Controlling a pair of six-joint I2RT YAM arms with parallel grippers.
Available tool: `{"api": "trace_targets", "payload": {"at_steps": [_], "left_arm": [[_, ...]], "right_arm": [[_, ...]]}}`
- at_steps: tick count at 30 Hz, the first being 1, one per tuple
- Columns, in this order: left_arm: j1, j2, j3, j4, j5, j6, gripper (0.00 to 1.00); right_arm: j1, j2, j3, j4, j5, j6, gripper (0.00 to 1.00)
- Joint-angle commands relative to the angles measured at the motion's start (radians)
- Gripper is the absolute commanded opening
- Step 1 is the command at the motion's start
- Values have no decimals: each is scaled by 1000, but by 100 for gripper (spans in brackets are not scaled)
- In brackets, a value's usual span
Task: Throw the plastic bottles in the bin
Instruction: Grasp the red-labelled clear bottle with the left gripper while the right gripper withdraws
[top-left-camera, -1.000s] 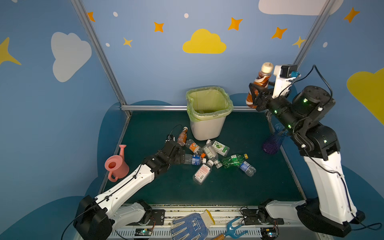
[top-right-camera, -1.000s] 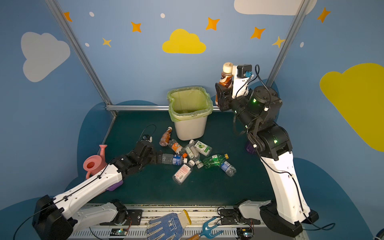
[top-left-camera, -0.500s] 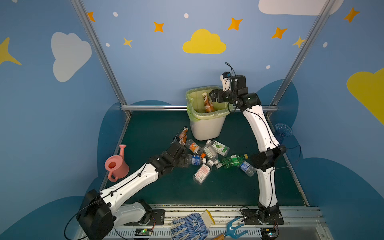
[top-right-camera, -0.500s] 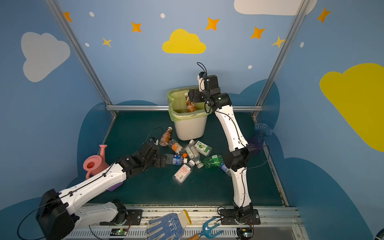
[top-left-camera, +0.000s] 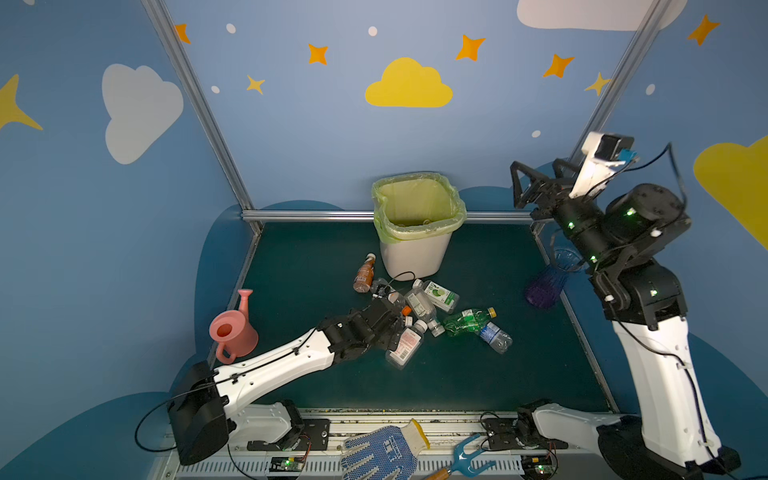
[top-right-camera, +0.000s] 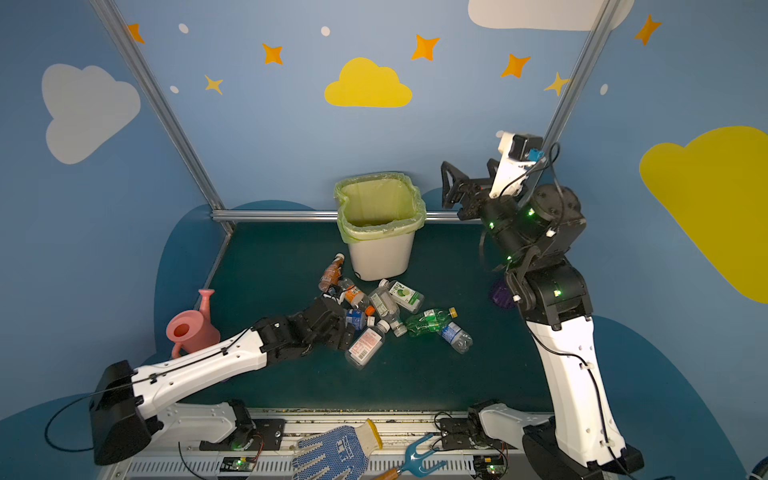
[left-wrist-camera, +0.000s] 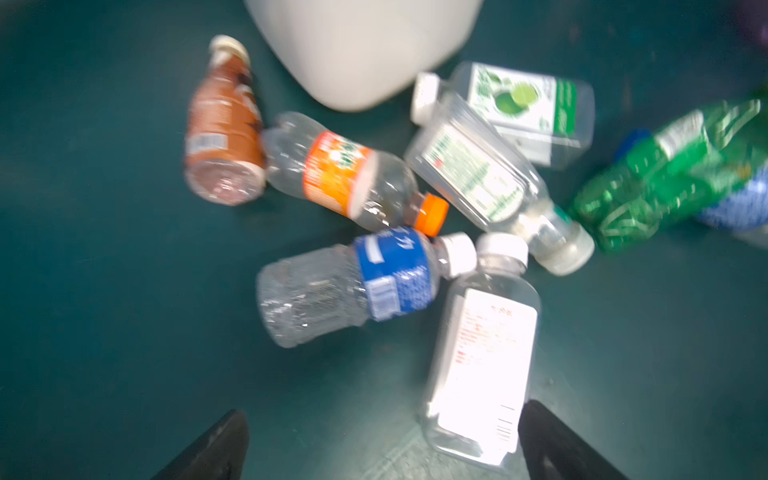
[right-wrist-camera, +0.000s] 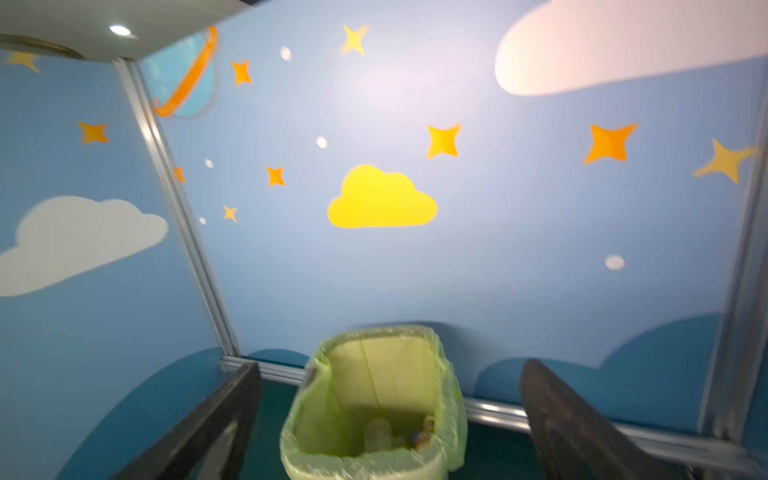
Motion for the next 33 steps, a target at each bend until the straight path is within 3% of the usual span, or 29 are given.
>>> {"api": "trace_targets", "payload": {"at_steps": [1,7,14,22,33], "left_arm": [[-54,69,49,-53,-4,-16,100],[-81,234,131,-74,114,-38,97],[-80,422,278,-195,87,-8,97],[-51,512,324,-196,140,48,96],[-25,595,346,-214,201,111,89]], "right_arm": [[-74,-29,-256,-12,3,101,98],[-229,-219,-643,-8,-69,249,98],[-333,-396,-906,-61,-121,320,98],[-414,-504,-1017,-100,-167,349,98],[-447,-492,-1036,-89,-195,367,98]]}}
